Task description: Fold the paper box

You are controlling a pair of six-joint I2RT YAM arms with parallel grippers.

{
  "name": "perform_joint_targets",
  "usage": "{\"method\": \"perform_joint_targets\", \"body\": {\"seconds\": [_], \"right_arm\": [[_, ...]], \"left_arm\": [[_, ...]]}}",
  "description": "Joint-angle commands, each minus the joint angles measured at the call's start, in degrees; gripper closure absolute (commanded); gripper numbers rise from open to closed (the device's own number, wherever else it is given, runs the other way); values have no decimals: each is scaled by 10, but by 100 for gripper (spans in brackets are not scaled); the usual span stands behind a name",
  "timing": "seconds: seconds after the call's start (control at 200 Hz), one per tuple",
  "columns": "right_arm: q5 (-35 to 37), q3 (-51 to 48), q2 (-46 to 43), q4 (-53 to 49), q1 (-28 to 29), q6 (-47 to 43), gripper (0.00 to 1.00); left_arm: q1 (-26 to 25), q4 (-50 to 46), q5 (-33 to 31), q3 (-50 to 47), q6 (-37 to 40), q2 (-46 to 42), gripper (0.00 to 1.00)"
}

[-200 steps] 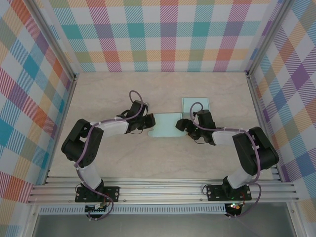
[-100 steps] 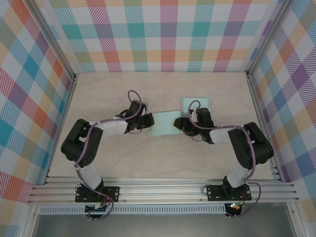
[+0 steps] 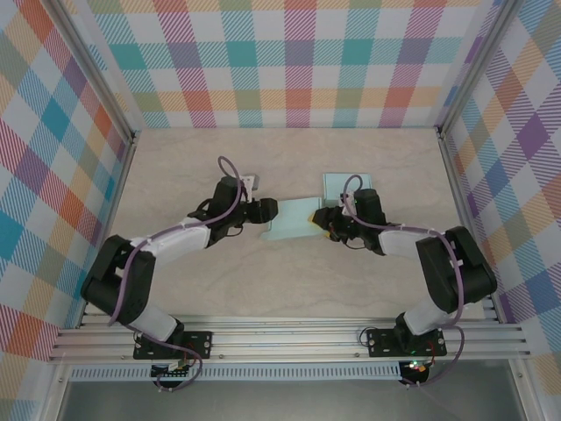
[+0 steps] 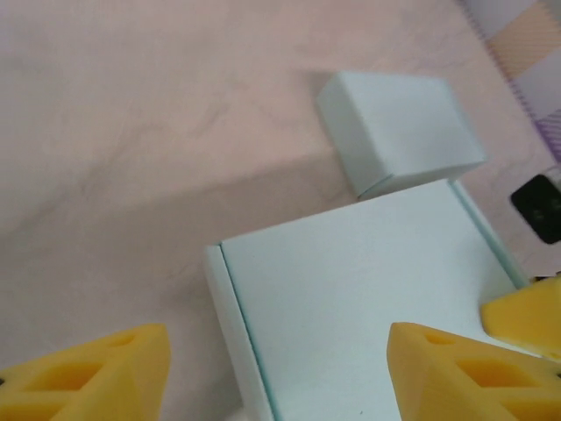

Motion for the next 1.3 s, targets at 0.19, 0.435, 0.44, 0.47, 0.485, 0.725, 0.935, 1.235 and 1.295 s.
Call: {"method": "perform_joint_targets", "body": {"seconds": [0.19,0.435,0.44,0.47,0.485,0.725,0.935,1.235,1.295], "right_arm": [[-155,18,-42,-161,-61,34,65],[-194,24,-30,-200,-61,37,65],[-194,24,-30,-200,-61,37,65],[-196,25,-29,-204,-61,35,65],[-197,25,-27,-206,-62,34,65],[-206,29,-19,-237,-61,13,65],[-214,31,-19,-255,-61,-2,65],[-214,34,-23,-286,-61,-29,61],[-210,35,-29,-290,-61,-36,59]], "left_arm": [[-190,134,-115,-113,475,-87,23],[-273,92,-240,-78,602,-26,21],[-273,91,-241,-78,603,-24,21],[-278,83,-248,-73,609,-16,21],[-280,79,-251,-69,611,-14,21],[-294,62,-310,-34,626,44,21],[-296,17,-340,1,627,70,28],[-298,-84,-343,40,607,56,53],[-298,-132,-331,57,600,50,57]]}}
